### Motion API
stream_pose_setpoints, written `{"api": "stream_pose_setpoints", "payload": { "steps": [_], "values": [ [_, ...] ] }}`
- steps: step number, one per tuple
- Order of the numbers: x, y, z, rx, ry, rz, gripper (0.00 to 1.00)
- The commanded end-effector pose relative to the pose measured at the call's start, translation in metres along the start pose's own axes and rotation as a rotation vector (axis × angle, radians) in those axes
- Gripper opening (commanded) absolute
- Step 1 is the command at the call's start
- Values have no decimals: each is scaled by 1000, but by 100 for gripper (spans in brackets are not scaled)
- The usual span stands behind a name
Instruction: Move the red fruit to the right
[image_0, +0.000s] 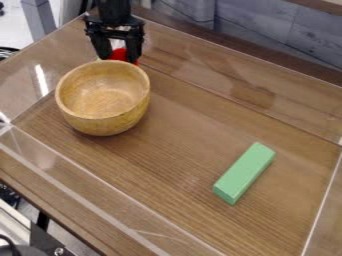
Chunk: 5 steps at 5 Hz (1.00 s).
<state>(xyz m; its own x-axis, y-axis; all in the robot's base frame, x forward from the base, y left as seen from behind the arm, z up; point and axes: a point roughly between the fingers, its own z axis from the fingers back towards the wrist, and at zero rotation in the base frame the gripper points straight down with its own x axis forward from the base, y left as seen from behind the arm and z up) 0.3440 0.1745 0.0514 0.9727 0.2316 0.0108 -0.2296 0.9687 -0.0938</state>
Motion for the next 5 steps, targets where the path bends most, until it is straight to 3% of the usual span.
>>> {"api": "stream_pose_setpoints", "payload": {
  "steps": [1,4,5],
  "values": [
    [11,5,19,11,-74,1,100],
    [14,5,15,3,-99,5,100],
    [10,-2,21,-4,-106,-10,0]
  ]
}}
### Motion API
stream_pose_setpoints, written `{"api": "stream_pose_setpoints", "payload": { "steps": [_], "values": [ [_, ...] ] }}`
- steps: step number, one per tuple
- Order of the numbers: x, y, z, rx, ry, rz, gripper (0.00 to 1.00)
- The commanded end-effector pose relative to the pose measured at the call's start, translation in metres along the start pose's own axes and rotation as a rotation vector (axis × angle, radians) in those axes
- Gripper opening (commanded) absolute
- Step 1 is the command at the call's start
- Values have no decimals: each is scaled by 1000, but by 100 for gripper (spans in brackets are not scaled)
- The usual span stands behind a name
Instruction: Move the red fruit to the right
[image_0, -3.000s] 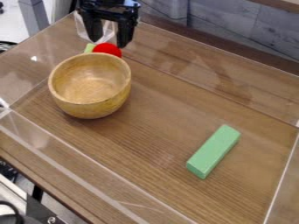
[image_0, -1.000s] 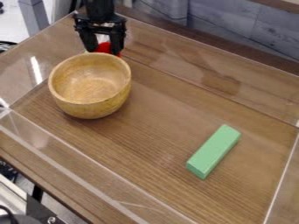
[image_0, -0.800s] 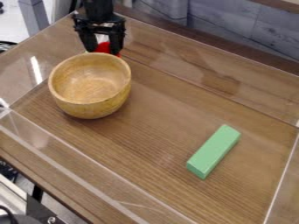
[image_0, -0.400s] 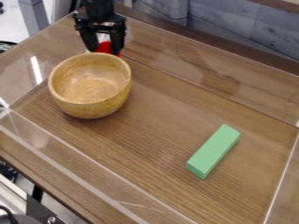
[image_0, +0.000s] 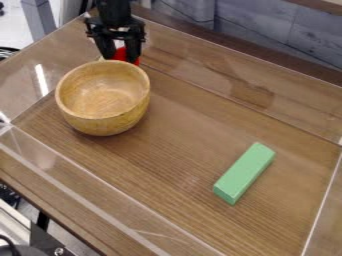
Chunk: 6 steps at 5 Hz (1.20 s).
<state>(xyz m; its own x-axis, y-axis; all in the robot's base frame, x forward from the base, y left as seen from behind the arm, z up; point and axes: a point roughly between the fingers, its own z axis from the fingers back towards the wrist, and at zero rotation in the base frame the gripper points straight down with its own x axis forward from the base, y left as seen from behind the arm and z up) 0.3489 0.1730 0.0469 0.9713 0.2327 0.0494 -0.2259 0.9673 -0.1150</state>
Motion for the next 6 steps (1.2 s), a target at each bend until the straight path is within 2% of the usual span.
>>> {"api": "stream_pose_setpoints", "payload": {
  "steps": [1,4,6],
  "values": [
    [1,-7,36,5,-81,-23,0],
    [-15,-38,78,-56,-120,-67,0],
    [-34,-77,82,-81,-110,-138,0]
  ]
}}
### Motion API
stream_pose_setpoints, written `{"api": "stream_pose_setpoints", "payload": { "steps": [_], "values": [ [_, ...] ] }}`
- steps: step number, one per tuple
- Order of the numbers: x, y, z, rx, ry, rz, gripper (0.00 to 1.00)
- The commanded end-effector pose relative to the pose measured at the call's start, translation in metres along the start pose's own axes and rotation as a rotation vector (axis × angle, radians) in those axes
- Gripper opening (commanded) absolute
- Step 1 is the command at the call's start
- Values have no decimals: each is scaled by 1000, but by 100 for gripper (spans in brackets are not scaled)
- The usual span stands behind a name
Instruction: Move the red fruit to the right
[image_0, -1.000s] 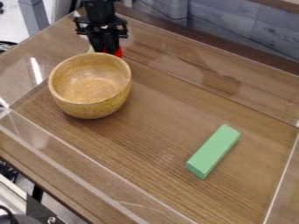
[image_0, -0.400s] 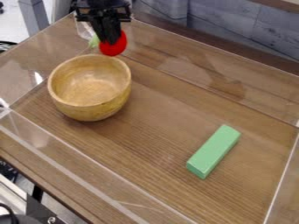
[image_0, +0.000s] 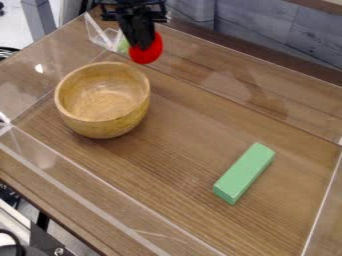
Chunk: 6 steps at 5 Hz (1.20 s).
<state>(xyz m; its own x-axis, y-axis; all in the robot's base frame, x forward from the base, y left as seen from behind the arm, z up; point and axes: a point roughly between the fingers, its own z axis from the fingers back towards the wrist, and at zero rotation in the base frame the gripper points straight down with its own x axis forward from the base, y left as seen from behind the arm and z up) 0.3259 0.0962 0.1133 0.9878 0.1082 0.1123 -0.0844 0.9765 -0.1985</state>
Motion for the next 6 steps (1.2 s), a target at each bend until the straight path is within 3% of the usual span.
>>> {"api": "stream_pose_setpoints", "payload": {
  "steps": [1,3,6],
  "values": [
    [-4,-22,15,13,-47,-48,0],
    [-15,-43,-20,26,11,-85,0],
    [-25,-45,-62,49,92,-101,0]
  ]
}}
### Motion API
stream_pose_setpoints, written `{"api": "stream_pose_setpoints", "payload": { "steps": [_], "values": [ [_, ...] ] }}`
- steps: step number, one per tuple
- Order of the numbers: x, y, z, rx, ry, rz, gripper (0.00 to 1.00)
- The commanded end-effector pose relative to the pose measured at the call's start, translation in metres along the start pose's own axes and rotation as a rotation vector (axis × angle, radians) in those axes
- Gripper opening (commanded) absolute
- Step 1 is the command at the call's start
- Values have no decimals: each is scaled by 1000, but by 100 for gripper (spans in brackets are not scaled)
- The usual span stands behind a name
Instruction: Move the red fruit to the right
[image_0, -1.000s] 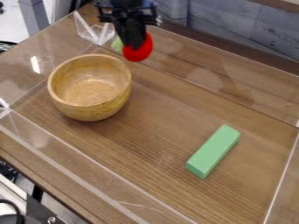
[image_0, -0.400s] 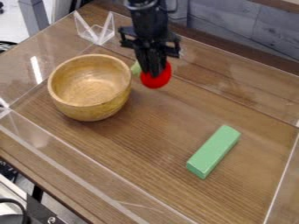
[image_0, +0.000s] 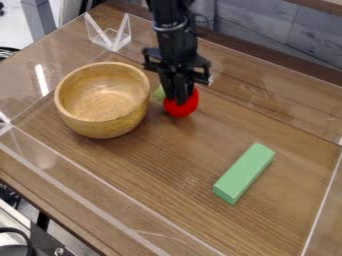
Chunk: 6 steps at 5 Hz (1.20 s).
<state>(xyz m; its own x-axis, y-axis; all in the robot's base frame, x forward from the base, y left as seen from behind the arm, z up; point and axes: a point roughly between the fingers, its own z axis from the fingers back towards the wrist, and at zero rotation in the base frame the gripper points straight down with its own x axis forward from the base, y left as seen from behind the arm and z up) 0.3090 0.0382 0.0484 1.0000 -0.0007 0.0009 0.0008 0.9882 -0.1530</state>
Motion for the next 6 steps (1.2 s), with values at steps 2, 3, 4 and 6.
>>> {"api": "stream_pose_setpoints", "payload": {
  "steps": [2,3,4,6],
  "values": [
    [2,0,-2,20,5,-9,100],
    [1,1,-5,27,24,-6,100],
    [-1,0,-5,37,38,-7,100],
    [-4,-2,-5,47,61,-8,100]
  ]
}}
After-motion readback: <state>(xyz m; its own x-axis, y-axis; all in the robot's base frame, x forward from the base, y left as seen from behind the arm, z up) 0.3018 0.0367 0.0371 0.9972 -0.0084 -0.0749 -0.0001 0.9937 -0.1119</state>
